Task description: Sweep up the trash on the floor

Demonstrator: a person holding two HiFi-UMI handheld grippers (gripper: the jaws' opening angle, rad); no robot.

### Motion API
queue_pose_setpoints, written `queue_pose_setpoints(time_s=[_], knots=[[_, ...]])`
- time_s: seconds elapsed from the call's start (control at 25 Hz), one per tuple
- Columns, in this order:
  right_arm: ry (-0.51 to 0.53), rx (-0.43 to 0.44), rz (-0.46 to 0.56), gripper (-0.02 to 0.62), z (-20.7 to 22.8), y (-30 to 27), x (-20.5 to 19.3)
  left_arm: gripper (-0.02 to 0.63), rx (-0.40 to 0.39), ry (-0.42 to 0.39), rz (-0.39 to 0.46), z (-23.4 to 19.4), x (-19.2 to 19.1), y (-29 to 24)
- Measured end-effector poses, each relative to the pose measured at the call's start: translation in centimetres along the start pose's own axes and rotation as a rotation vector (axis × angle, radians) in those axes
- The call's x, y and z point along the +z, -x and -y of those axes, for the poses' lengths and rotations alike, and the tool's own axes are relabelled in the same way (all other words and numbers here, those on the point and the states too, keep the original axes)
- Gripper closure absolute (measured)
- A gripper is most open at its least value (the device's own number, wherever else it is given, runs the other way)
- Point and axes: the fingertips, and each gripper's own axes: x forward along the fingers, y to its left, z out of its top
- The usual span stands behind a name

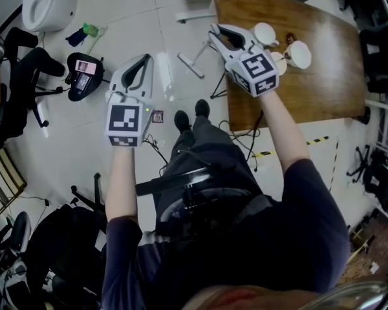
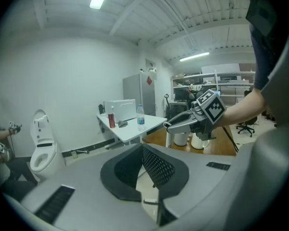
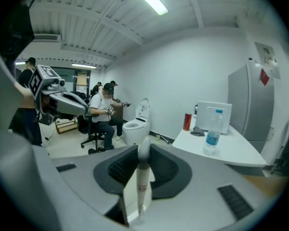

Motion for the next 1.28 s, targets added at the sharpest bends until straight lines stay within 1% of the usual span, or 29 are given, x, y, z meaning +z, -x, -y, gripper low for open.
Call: queue_pose_setpoints(time_s=[0.12, 0.28, 0.4, 0.52, 0.64, 0.76, 0.84, 0.92, 1.0, 1.08, 1.12, 1.16, 1.28], knots=[[0.059, 0.046, 0.014, 0.502, -1.7, 0.3, 2.4, 0.600, 0.014, 0.026, 0.015, -0.3, -0.2, 1.5], [0.101, 0.075, 0.057, 0.502, -3.6, 1.5, 5.6, 0.600, 0.036, 0.031, 0.051, 0.0, 0.8, 2.7], [0.114, 0.087, 0.094, 0.502, -4.8, 2.7, 8.0, 0.600, 0.050, 0.011, 0.086, 0.7, 2.5, 3.5], [0.122, 0.099, 0.132, 0.502, -5.6, 4.3, 10.2, 0.600, 0.069, -0.019, 0.100, 1.6, 4.3, 4.7], [0.119, 0.149, 0.207, 0.502, -6.2, 6.2, 12.9, 0.600, 0.099, -0.051, 0.124, 2.5, 6.5, 6.0], [0.130, 0.235, 0.281, 0.503, -7.3, 8.4, 15.8, 0.600, 0.137, -0.078, 0.153, 3.6, 8.6, 7.1], [0.152, 0.316, 0.321, 0.503, -8.9, 9.8, 17.3, 0.595, 0.147, -0.102, 0.152, 4.7, 9.3, 7.6], [0.192, 0.400, 0.334, 0.503, -10.3, 11.4, 17.9, 0.594, 0.146, -0.125, 0.152, 6.5, 9.9, 7.7], [0.226, 0.478, 0.346, 0.503, -11.5, 12.5, 18.1, 0.501, 0.150, -0.144, 0.142, 8.1, 10.1, 7.9], [0.240, 0.546, 0.362, 0.503, -12.3, 13.2, 18.2, 0.490, 0.164, -0.159, 0.113, 9.2, 9.7, 8.1], [0.246, 0.574, 0.366, 0.503, -12.5, 13.5, 18.2, 0.448, 0.172, -0.161, 0.093, 9.7, 9.4, 8.1], [0.251, 0.602, 0.368, 0.503, -12.8, 13.6, 18.1, 0.439, 0.183, -0.160, 0.074, 10.1, 9.1, 8.1], [0.259, 0.697, 0.389, 0.503, -14.5, 14.1, 18.2, 0.439, 0.227, -0.159, 0.037, 10.4, 8.4, 8.9]])
